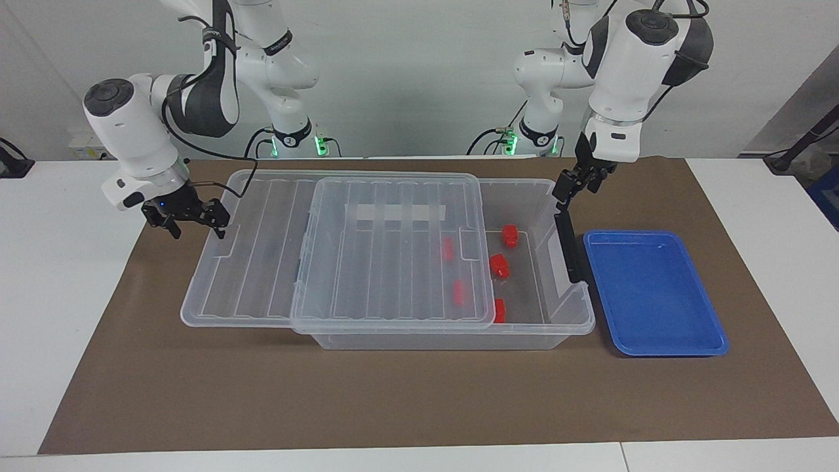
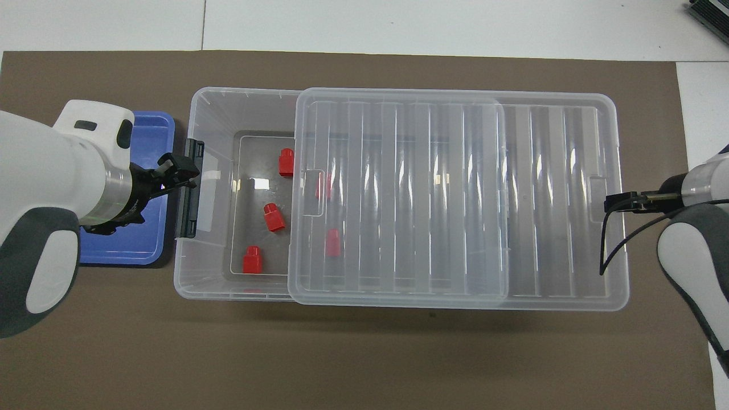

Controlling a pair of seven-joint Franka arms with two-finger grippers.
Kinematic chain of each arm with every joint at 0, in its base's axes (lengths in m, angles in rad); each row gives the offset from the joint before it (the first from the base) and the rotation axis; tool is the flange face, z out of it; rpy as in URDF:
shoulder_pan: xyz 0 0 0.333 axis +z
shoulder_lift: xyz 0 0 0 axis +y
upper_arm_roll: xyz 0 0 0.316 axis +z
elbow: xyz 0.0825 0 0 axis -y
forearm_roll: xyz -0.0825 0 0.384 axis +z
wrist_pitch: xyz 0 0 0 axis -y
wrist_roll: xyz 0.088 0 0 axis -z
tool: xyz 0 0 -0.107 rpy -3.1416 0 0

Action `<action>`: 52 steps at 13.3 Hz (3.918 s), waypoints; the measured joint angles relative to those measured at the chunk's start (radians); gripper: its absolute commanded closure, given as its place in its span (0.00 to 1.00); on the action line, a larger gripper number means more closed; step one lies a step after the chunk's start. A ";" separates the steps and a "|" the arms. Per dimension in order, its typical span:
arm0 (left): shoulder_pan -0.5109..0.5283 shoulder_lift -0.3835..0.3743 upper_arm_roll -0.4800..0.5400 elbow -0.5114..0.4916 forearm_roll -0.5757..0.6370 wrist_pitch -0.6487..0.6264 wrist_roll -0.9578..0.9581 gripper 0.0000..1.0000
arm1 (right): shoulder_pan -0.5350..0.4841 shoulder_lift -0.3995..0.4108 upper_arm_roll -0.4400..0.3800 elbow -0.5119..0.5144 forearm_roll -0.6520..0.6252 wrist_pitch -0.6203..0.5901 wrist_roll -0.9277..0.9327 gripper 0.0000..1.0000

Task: Place red block in blue tray from box
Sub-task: 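Lower the left gripper into the open box onto a red block, then close the left gripper on the red block and lift it, then carry the red block with the left gripper over the blue tray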

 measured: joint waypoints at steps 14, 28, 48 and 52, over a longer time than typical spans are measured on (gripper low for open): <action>-0.140 0.195 -0.003 -0.153 -0.010 0.324 -0.112 0.00 | -0.046 -0.004 0.008 0.105 -0.001 -0.081 -0.044 0.00; -0.194 0.372 0.003 -0.159 0.129 0.419 -0.009 1.00 | 0.128 0.048 0.018 0.534 -0.049 -0.522 0.278 0.00; 0.300 0.125 0.048 0.215 -0.015 -0.257 0.720 1.00 | -0.031 -0.009 0.005 0.161 -0.049 -0.096 0.275 1.00; 0.298 0.136 0.032 0.022 0.003 -0.015 0.815 1.00 | -0.061 -0.007 0.004 0.054 -0.049 -0.007 0.275 1.00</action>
